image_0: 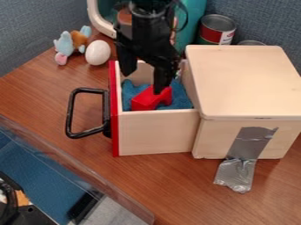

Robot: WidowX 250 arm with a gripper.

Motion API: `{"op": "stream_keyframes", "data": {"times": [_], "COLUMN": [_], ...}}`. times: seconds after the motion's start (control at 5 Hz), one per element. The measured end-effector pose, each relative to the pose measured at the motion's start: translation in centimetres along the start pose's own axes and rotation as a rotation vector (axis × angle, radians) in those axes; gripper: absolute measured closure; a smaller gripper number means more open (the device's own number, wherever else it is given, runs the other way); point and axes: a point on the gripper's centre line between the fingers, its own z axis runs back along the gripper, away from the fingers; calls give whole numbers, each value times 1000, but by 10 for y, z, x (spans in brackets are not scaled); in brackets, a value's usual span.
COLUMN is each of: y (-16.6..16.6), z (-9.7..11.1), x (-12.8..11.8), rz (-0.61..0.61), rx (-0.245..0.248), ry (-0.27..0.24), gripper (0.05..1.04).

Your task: Moved the red object from inside the drawer to the left side of it

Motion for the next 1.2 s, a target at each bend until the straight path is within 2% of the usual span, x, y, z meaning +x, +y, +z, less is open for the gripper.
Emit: {"op": "stream_keyframes", "data": {"times": [0.4,0.8,1.0,1.2], "y": [13,14,10,-3], "z": [-16,-20,-23,-25], "x": [-4,-3,-4,-5], "rz": [35,59,61,64], "rx": [16,7,-16,-90], "ry": [14,9,6,-3], "gripper": [85,85,84,85]}}
